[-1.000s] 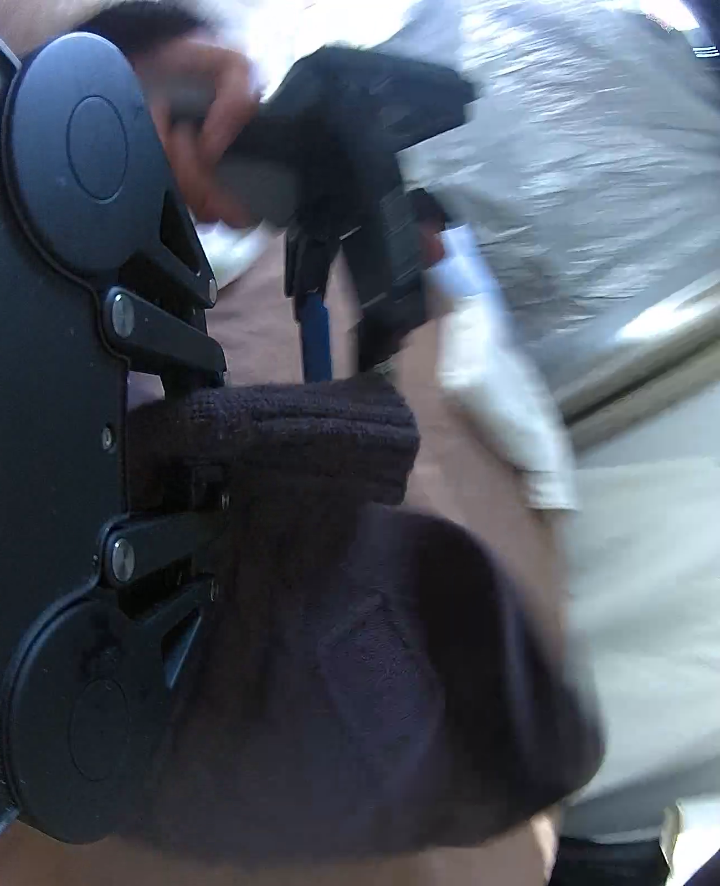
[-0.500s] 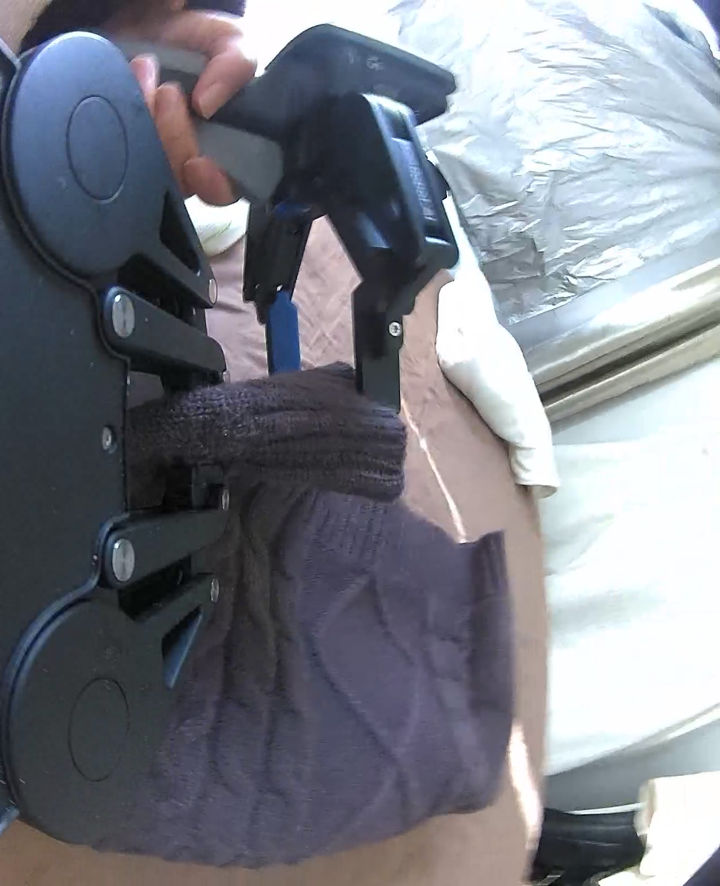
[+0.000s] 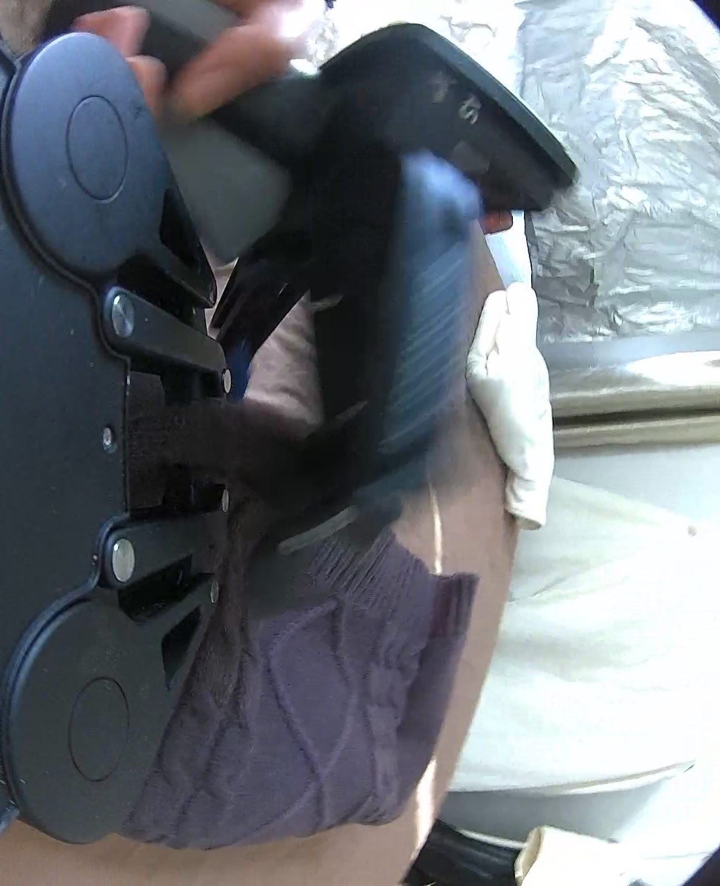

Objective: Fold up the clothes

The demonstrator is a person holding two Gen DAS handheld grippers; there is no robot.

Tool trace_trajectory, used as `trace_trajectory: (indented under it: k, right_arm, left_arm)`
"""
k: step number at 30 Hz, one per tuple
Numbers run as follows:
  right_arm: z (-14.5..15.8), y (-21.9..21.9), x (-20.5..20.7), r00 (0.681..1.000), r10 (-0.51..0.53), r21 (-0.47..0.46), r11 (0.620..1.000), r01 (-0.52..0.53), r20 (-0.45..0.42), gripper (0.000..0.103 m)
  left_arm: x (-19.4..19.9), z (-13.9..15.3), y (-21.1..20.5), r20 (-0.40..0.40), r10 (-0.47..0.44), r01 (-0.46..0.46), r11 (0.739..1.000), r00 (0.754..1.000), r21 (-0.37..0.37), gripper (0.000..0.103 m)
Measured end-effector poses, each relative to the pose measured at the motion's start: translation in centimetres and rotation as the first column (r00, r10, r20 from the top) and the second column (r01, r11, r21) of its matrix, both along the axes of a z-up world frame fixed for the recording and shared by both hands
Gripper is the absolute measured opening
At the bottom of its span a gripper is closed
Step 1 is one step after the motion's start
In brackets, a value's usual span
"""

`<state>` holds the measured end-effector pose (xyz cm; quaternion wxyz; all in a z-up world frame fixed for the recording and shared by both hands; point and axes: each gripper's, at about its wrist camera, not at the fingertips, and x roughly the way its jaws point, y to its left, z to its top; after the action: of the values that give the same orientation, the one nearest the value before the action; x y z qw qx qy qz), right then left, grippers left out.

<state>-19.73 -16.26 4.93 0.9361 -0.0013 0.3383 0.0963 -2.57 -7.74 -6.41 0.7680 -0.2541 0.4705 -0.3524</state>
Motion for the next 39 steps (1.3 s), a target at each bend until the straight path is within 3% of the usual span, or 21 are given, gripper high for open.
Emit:
trace_trajectory:
  k: [2, 3, 4, 6, 7, 11, 16, 18, 21, 22, 23, 24, 25, 26, 29, 31, 33, 34, 37, 38, 39]
  right_arm:
    - [0.0, -0.1, -0.4, 1.000, -0.007, -0.005, 1.000, 0.007, 0.000, 0.016]
    - [-0.1, -0.3, -0.8, 1.000, -0.017, -0.003, 1.000, 0.017, 0.002, 0.026]
    - [-0.2, -0.7, -1.3, 1.000, -0.026, 0.008, 1.000, 0.026, 0.004, 0.031]
    - [-0.3, -1.5, -3.1, 0.997, -0.071, -0.009, 0.997, 0.072, 0.030, 0.051]
    - [-0.3, -1.9, -4.1, 0.995, -0.094, -0.016, 0.995, 0.095, 0.044, 0.053]
    - [-0.7, -4.1, -7.7, 0.981, -0.185, 0.002, 0.983, 0.185, 0.057, 0.056]
    - [-2.1, -6.7, -10.0, 0.959, -0.281, 0.031, 0.960, 0.280, 0.030, 0.056]
    - [-2.5, -7.2, -9.7, 0.951, -0.306, 0.046, 0.951, 0.305, 0.035, 0.056]
    - [-3.1, -7.8, -9.4, 0.942, -0.331, 0.063, 0.943, 0.327, 0.060, 0.054]
    - [-3.2, -7.7, -9.4, 0.941, -0.330, 0.063, 0.943, 0.325, 0.080, 0.047]
    - [-3.6, -7.5, -9.3, 0.938, -0.325, 0.025, 0.946, 0.324, 0.121, 0.032]
    - [-4.3, -6.8, -9.2, 0.932, -0.322, -0.053, 0.941, 0.335, 0.167, 0.021]
    - [-4.9, -6.1, -9.0, 0.929, -0.323, -0.136, 0.927, 0.349, 0.181, 0.017]
    - [-5.6, -5.5, -8.8, 0.926, -0.323, -0.213, 0.908, 0.361, 0.193, 0.017]
    - [-5.9, -5.2, -9.3, 0.923, -0.342, -0.200, 0.905, 0.374, 0.178, 0.016]
    - [-5.8, -5.7, -9.6, 0.921, -0.354, -0.172, 0.909, 0.380, 0.162, 0.016]
    - [-5.5, -6.0, -10.1, 0.908, -0.379, -0.150, 0.902, 0.406, 0.176, 0.015]
    - [-5.4, -6.1, -10.5, 0.897, -0.397, -0.144, 0.893, 0.427, 0.196, 0.015]
    - [-5.8, -5.7, -10.9, 0.875, -0.424, -0.223, 0.852, 0.473, 0.234, 0.020]
    - [-5.9, -5.9, -11.2, 0.869, -0.442, -0.205, 0.850, 0.485, 0.224, 0.024]
    - [-5.8, -6.3, -11.7, 0.864, -0.458, -0.171, 0.852, 0.494, 0.210, 0.026]
  left_arm:
    - [-0.2, 1.0, -0.5, 0.071, -0.005, 0.001, 0.998, 0.997, 0.055, 0.026]
    - [-0.2, 1.3, -0.5, 0.090, -0.009, 0.003, 0.998, 0.996, 0.069, 0.020]
    - [-0.1, 1.3, -0.3, 0.091, 0.003, -0.010, 0.997, 0.996, 0.080, 0.020]
    - [0.1, 1.3, 0.2, 0.091, 0.027, -0.036, 0.994, 0.995, 0.103, 0.020]
    - [0.4, 1.0, 0.5, 0.087, 0.037, -0.047, 0.993, 0.996, 0.111, 0.020]
    - [0.1, 1.5, 1.4, 0.110, 0.064, -0.077, 0.989, 0.992, 0.123, 0.014]
    - [-3.0, 5.9, 0.8, 0.366, 0.018, -0.103, 0.971, 0.930, 0.215, 0.014]
    - [-3.0, 5.8, 0.2, 0.363, -0.002, -0.111, 0.951, 0.932, 0.289, 0.014]
    - [-2.2, 2.1, -1.4, 0.254, -0.057, -0.075, 0.873, 0.966, 0.481, 0.016]
    - [-2.3, 1.2, -1.7, 0.244, -0.066, -0.070, 0.858, 0.968, 0.509, 0.017]
    - [-2.5, 0.9, -1.9, 0.260, -0.071, -0.078, 0.851, 0.963, 0.519, 0.017]
    - [-2.6, 1.3, -2.0, 0.275, -0.082, -0.080, 0.844, 0.958, 0.531, 0.018]
    - [-2.9, 1.9, -2.0, 0.288, -0.087, -0.086, 0.838, 0.954, 0.539, 0.020]
    - [-3.1, 2.5, -2.0, 0.302, -0.092, -0.093, 0.832, 0.949, 0.547, 0.021]
    - [-3.5, 3.1, -1.9, 0.329, -0.098, -0.122, 0.800, 0.939, 0.588, 0.031]
    - [-3.5, 2.6, -1.3, 0.330, -0.082, -0.153, 0.766, 0.940, 0.624, 0.050]
    - [-3.2, 2.8, -0.2, 0.321, -0.030, -0.183, 0.770, 0.946, 0.612, 0.064]
    - [-3.0, 3.0, 0.5, 0.315, -0.009, -0.195, 0.767, 0.949, 0.611, 0.065]
    - [-2.1, 2.7, 2.0, 0.320, 0.035, -0.245, 0.722, 0.947, 0.647, 0.063]
    - [-1.8, 2.6, 2.5, 0.318, 0.051, -0.258, 0.712, 0.947, 0.653, 0.063]
    - [-1.4, 2.5, 3.2, 0.302, 0.071, -0.258, 0.723, 0.951, 0.641, 0.063]
